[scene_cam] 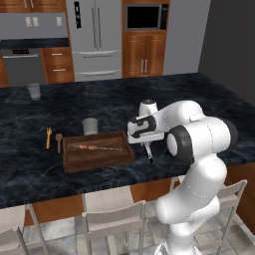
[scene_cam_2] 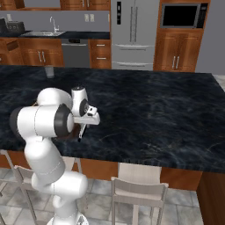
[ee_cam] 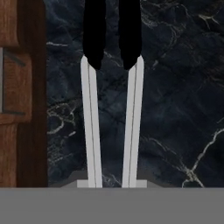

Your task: Take the tongs from the drawer on the right and place them on the dining counter next to the tray containing the kebab skewer.

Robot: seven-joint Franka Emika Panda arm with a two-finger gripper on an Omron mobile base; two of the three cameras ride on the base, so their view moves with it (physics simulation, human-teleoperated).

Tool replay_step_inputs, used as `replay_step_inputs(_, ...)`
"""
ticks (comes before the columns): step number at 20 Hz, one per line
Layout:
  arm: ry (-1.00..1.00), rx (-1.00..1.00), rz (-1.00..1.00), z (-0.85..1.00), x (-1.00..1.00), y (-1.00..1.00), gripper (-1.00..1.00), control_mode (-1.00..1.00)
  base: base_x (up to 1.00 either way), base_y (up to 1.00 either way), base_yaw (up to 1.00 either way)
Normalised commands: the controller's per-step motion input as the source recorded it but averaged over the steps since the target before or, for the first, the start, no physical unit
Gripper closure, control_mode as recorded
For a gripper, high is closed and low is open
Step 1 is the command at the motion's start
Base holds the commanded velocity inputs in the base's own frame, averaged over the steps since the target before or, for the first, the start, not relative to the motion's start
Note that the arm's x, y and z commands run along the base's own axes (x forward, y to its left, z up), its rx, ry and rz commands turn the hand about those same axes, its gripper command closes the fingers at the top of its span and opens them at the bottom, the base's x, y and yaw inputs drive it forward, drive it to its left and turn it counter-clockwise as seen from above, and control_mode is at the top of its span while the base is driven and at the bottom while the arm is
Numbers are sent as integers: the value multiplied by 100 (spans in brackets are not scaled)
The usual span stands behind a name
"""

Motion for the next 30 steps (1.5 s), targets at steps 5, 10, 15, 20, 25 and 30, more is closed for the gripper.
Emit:
replay_step_inputs(5,0,0,0,-7,11,0,100,-100,0,0,0)
replay_step_inputs(10,0,0,0,-8,19,0,100,-100,0,0,0)
replay_step_inputs(15,0,0,0,-15,20,0,100,-100,0,0,0)
replay_step_inputs(20,0,0,0,-13,16,0,100,-100,0,0,0)
replay_step_inputs(25,0,0,0,-11,17,0,100,-100,0,0,0)
replay_step_inputs(30,0,0,0,-13,15,0,100,-100,0,0,0)
